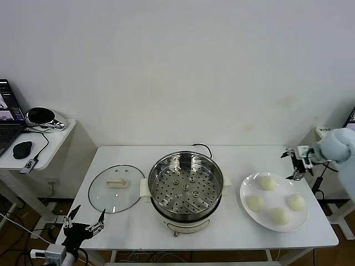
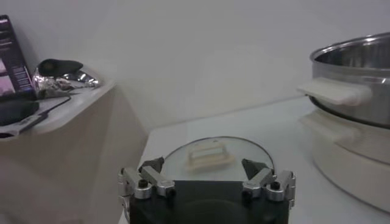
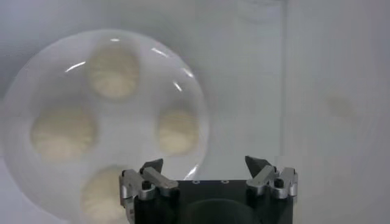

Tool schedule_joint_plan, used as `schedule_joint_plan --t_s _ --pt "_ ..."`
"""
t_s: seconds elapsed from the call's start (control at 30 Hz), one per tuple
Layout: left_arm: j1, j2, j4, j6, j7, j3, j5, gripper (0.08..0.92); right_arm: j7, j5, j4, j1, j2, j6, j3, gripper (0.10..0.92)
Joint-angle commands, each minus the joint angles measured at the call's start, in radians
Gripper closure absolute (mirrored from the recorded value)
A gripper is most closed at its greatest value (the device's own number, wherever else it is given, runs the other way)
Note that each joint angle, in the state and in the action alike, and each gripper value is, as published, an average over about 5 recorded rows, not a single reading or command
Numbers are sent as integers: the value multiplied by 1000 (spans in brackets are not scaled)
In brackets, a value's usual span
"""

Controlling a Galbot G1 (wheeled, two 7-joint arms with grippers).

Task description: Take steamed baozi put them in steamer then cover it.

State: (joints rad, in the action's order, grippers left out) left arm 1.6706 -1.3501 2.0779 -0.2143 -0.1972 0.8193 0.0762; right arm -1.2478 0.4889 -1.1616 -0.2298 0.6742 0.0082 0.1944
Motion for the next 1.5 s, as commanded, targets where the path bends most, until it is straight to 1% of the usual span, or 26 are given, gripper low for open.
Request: schedule_joint_plan --t_s 0.03,0.2,0.4,0.7,0.97,1.5 --pt "7 -3 7 0 -1 1 -1 177 -57 50 98 99 56 26 126 203" --pt "1 -1 -2 -1 -2 -3 -4 177 -38 53 200 74 113 21 79 203" --pt "0 1 -15 -1 -1 -10 -9 177 -28 68 224 44 135 31 52 203" --pt "6 -12 -19 -1 0 -14 -17 177 51 100 290 37 178 51 39 203" --pt "18 -17 -19 7 -6 -21 -16 177 126 109 304 19 194 48 32 203" --pt "18 -25 -30 7 -7 -29 -26 177 155 114 308 1 202 32 32 203"
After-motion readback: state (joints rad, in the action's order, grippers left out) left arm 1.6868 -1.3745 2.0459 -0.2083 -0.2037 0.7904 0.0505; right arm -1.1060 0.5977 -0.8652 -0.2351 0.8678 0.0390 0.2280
